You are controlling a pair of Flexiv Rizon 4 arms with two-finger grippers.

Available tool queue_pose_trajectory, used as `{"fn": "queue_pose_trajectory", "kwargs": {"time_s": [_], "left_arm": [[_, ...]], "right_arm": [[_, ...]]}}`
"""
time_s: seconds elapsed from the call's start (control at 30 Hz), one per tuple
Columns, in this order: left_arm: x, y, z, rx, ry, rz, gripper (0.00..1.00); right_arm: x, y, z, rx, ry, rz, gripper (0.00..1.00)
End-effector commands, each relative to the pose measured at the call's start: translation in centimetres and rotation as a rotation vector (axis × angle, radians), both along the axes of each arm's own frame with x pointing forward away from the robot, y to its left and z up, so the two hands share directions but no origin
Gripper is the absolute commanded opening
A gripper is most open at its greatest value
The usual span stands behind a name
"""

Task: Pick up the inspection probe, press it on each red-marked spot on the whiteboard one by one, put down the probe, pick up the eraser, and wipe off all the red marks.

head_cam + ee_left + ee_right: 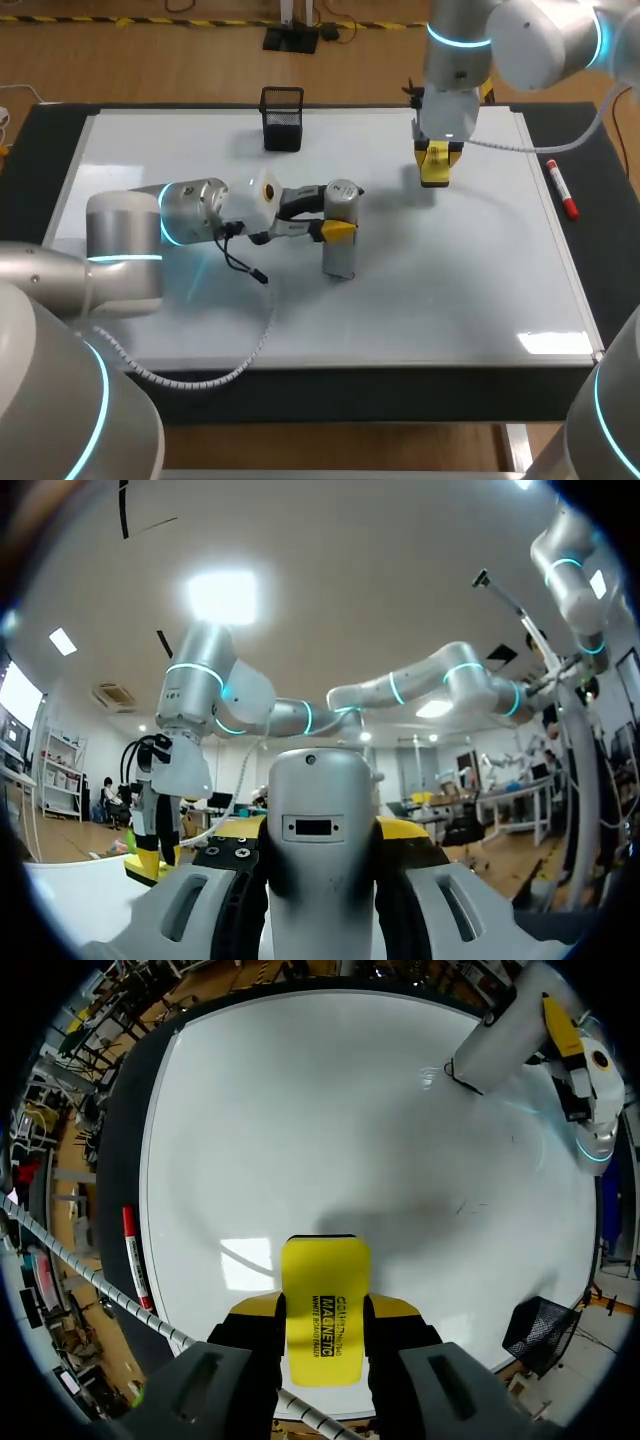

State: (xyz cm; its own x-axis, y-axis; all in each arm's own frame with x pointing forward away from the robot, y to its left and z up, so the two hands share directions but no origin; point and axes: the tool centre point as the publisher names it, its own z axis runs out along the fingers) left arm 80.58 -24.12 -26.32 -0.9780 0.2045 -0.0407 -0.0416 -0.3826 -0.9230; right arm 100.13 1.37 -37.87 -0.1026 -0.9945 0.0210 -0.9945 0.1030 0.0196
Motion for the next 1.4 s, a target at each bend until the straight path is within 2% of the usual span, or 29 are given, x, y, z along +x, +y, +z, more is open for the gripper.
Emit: {"fn": "queue_pose_trajectory", "kwargs": {"time_s": [0.03,0.4,0.5,0.7,1.2,1.4], "left_arm": [[-0.1,-0.3,-0.1,0.008,0.008,0.004,0.0],[-0.3,-1.2,-1.4,0.03,0.031,-0.022,0.0],[-0.3,-1.3,-1.6,0.076,0.028,-0.023,0.0],[-0.5,-1.3,-1.6,0.159,0.009,-0.029,0.0],[-0.6,-0.7,-1.4,0.238,-0.015,-0.034,0.0],[-0.6,-0.8,-1.3,0.24,-0.019,-0.038,0.0]], "right_arm": [[0.1,0.0,0.1,-0.004,0.002,0.002,0.0],[0.1,0.0,0.1,-0.004,0.002,0.002,0.0],[0.1,0.0,0.1,-0.004,0.002,0.002,0.0],[0.1,0.0,0.1,-0.004,0.002,0.002,0.0],[0.1,0.0,0.1,-0.004,0.002,0.002,0.0],[0.1,0.0,0.1,-0.004,0.002,0.002,0.0]]}}
